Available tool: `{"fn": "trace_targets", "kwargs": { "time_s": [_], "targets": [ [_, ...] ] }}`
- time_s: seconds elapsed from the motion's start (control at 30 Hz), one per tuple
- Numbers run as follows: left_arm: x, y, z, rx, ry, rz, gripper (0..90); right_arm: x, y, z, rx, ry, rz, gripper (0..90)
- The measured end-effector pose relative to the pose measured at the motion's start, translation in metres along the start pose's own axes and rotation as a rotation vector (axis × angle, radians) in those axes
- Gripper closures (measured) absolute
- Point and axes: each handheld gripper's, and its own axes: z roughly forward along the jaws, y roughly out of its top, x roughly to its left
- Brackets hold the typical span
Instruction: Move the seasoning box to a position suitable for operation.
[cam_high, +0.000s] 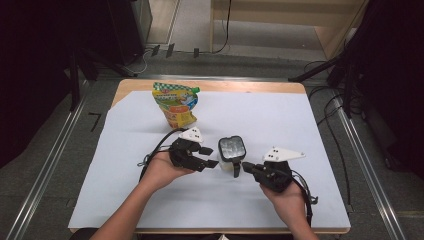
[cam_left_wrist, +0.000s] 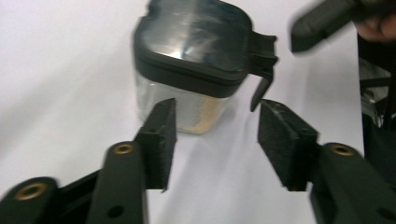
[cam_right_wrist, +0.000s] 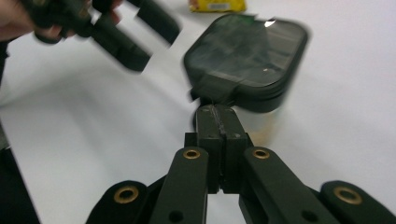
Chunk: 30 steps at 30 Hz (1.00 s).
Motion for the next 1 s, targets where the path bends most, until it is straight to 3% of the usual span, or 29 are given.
{"fn": "trace_targets", "kwargs": {
  "time_s": [0.17,0.27,0.4,0.77,1.0],
  "targets": [
    [0.009,-0.002,-0.004,-0.017,-0.013,-0.029,42.2,0.017,-0.005,0.013,0.026,0.022,-0.025,90.0],
    [0.013,-0.003,-0.005,-0.017,-0.004,-0.037,40.6,0.021,-0.006,0.021,0.034,0.048,-0.015,90.0],
    [0.014,-0.003,-0.005,-0.02,0.0,-0.045,39.9,0.026,-0.008,0.031,0.04,0.048,-0.017,90.0],
    [0.014,-0.004,-0.006,-0.014,0.007,-0.043,39.9,0.02,-0.01,0.041,0.065,0.035,0.007,90.0],
    [0.014,-0.004,-0.007,-0.014,0.01,-0.041,39.9,0.016,-0.011,0.038,0.076,0.009,-0.014,90.0]
  ]
}}
